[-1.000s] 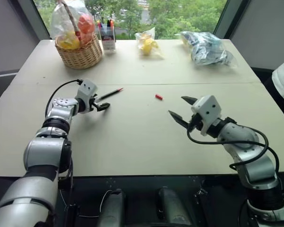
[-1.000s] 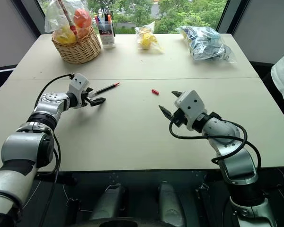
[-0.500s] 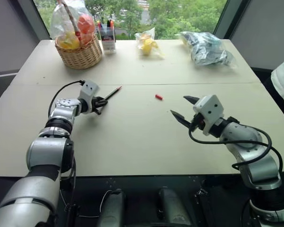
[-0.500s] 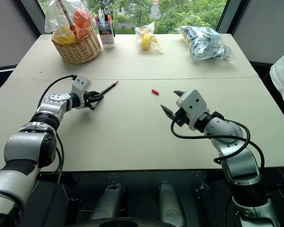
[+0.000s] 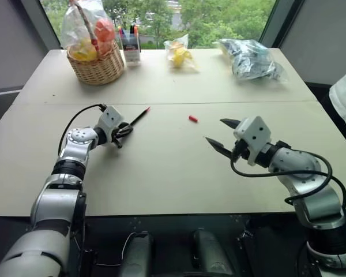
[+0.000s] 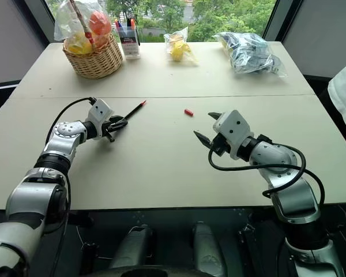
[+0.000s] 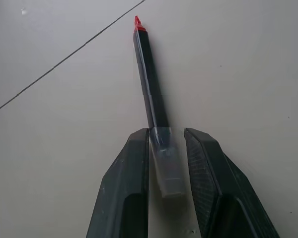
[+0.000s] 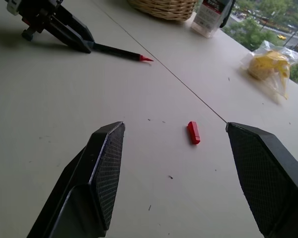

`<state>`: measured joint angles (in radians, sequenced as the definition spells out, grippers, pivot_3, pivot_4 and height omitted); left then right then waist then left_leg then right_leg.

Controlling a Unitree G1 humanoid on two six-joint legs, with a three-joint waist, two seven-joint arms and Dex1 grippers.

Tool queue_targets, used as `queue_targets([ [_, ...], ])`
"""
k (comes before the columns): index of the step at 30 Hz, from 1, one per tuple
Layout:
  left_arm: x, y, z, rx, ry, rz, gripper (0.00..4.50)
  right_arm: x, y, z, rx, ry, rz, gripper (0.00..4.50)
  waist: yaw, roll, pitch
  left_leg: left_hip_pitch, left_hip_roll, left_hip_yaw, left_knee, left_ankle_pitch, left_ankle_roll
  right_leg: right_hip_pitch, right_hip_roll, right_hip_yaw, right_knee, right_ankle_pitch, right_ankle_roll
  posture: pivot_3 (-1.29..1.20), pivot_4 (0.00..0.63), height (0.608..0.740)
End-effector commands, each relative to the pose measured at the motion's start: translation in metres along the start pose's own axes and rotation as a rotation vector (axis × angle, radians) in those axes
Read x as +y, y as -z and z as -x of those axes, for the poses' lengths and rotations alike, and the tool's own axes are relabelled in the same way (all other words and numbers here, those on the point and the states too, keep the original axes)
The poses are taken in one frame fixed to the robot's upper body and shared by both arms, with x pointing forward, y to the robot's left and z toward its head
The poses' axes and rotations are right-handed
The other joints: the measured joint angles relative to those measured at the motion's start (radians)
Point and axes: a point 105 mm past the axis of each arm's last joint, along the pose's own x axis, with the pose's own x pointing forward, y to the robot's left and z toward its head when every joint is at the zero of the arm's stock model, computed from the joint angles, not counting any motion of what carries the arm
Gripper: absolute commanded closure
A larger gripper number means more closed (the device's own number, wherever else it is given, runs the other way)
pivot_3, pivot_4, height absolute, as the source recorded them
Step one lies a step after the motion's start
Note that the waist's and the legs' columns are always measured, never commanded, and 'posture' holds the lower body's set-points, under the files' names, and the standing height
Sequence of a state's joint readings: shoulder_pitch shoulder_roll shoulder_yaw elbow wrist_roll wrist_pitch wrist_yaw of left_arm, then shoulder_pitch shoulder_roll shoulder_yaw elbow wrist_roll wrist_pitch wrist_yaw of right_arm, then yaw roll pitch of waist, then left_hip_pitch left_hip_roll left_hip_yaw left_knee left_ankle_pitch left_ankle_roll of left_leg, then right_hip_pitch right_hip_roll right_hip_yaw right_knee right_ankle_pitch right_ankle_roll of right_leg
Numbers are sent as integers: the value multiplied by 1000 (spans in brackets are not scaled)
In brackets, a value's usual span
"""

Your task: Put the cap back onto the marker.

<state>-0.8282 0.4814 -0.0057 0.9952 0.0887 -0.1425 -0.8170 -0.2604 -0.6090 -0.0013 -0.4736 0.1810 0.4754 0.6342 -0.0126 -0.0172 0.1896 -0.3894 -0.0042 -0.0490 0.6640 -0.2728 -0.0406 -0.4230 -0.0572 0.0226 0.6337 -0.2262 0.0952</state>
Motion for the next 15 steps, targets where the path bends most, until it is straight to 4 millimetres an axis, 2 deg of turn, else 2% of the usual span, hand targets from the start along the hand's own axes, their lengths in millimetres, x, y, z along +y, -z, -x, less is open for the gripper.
queue_targets([
  [1,-25,29,0,97,61,0,3330,0,-10,-2,-30,-32,23,1155,0,1,-1,0,0,0,0,0,0,0,0,0,0,0,0,0,150,740],
  [10,-32,28,31,109,79,26,3330,1,-13,-7,-39,-48,25,1155,-5,2,-1,1,0,0,0,0,0,0,0,0,0,0,0,0,150,740],
  [15,-32,24,32,120,82,58,3330,5,-13,-9,-45,-57,15,1155,-2,2,-1,1,0,0,0,0,0,0,0,0,0,0,0,0,150,740],
])
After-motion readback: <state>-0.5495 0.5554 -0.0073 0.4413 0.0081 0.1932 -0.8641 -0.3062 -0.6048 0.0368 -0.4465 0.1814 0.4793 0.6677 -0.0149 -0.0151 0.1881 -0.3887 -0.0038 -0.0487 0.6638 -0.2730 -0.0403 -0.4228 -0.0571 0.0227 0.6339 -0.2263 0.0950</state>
